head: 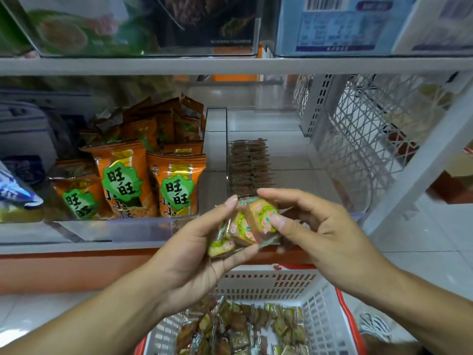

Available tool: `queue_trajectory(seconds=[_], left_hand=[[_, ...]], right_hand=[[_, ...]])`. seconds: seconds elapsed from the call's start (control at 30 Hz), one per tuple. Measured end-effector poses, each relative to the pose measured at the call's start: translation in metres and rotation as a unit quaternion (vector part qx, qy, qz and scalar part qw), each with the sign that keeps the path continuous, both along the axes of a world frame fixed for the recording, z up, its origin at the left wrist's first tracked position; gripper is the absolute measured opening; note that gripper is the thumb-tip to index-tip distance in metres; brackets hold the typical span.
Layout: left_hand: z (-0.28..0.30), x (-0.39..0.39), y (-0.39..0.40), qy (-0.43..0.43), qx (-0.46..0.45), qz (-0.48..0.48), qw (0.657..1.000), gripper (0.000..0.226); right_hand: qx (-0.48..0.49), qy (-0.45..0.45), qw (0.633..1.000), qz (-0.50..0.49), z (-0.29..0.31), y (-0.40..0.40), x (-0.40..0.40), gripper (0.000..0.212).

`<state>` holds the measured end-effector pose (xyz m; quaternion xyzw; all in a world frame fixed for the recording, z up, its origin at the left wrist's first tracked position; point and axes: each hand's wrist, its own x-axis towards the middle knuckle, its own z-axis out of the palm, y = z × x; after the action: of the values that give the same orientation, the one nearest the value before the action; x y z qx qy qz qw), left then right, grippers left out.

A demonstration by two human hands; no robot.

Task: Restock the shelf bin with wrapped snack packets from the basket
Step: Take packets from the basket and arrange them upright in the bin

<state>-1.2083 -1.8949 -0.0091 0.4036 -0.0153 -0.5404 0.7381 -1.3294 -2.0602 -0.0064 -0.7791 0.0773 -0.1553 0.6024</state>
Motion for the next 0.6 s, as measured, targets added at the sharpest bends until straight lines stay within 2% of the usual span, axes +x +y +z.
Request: queue_trajectory(seconds=[0.1, 0.23, 0.37, 0.47, 0.53, 0.6], left_hand=[[0.000, 0.000, 0.003, -0.008, 0.009, -0.033, 0.999, 0.048], [0.000, 0.000, 0.004, -0.010, 0.012, -0.058, 0.998, 0.070], [0.000, -0.002, 0.006, -0.050, 0.001, -0.125, 0.991, 0.062], [-0.004, -0.005, 0.005, -0.055, 0.031, -0.100, 0.993, 0.052], [-0.005, -0.006, 0.003, -0.031, 0.043, -0.061, 0.997, 0.036], [-0.006, -0.005, 0.002, -0.002, 0.040, -0.031, 0.999, 0.027]], right_hand=[[0.023, -0.002, 1.000, 0.000, 0.000, -0.002, 0.000, 0.045], [0.010, 0.024, 1.000, 0.003, 0.002, -0.004, -0.003, 0.037], [-0.027, 0.046, 0.998, 0.037, 0.007, -0.003, -0.006, 0.031], [-0.060, 0.045, 0.997, 0.031, 0.010, -0.003, -0.007, 0.032], [-0.048, -0.009, 0.999, -0.016, 0.013, -0.006, -0.005, 0.032], [0.050, -0.100, 0.992, -0.064, 0.017, -0.009, -0.004, 0.029]])
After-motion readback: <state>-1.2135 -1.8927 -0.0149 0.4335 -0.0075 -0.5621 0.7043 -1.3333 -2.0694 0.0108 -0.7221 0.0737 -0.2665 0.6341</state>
